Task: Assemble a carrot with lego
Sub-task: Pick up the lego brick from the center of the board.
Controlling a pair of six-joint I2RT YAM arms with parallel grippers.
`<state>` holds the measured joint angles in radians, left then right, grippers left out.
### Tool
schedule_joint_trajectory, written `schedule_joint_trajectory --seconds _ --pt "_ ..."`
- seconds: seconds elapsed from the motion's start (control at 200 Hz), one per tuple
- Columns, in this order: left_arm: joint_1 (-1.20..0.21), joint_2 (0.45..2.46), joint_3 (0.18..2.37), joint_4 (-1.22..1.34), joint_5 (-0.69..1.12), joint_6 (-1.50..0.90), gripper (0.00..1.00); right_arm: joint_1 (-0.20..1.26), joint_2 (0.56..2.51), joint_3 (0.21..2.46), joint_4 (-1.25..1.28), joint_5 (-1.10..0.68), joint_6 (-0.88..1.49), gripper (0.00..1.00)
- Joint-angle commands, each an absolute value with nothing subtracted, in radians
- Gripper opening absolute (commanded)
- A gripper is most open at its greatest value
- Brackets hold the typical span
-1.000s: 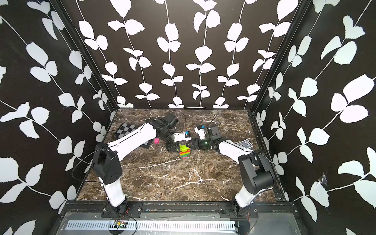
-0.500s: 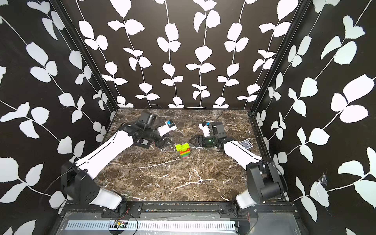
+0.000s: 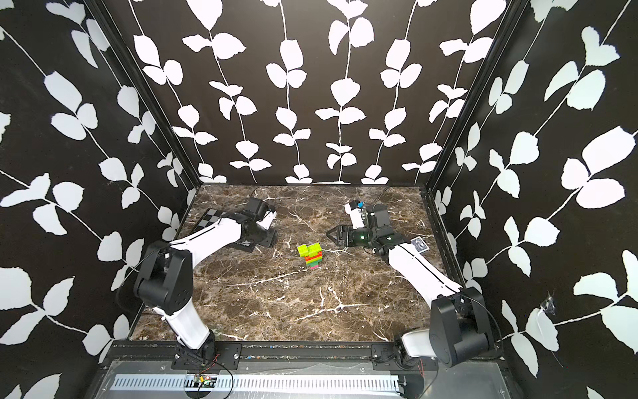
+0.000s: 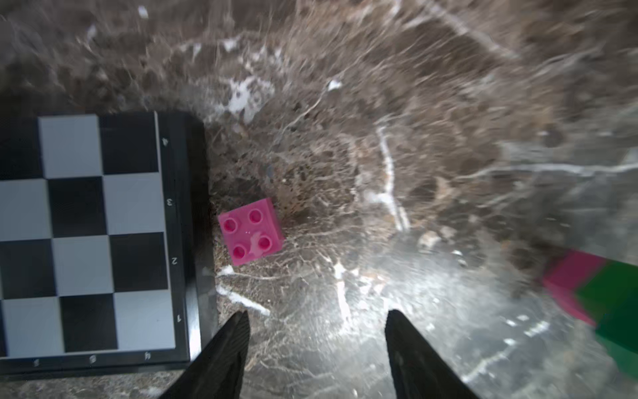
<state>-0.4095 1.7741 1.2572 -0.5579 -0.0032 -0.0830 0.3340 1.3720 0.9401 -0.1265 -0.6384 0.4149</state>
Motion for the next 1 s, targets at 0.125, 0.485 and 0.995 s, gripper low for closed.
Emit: schedule_joint_trajectory --seconds 0.125,0.485,0.995 --pt "-0.404 1.829 1.292 -0.627 -0.084 -0.150 0.65 0.336 1.375 0.907 -0.114 -0.622 0.397 0.78" --pt "-0.375 1.917 1.309 -0.564 -0.052 -0.144 0.64 0.336 1.404 0.901 -0.094 -0.637 0.419 0.78" --pt "-0.354 2.020 1.399 -0.538 -0.061 -0.124 0.45 0.335 1.357 0.887 -0.147 -0.613 0.392 0.78"
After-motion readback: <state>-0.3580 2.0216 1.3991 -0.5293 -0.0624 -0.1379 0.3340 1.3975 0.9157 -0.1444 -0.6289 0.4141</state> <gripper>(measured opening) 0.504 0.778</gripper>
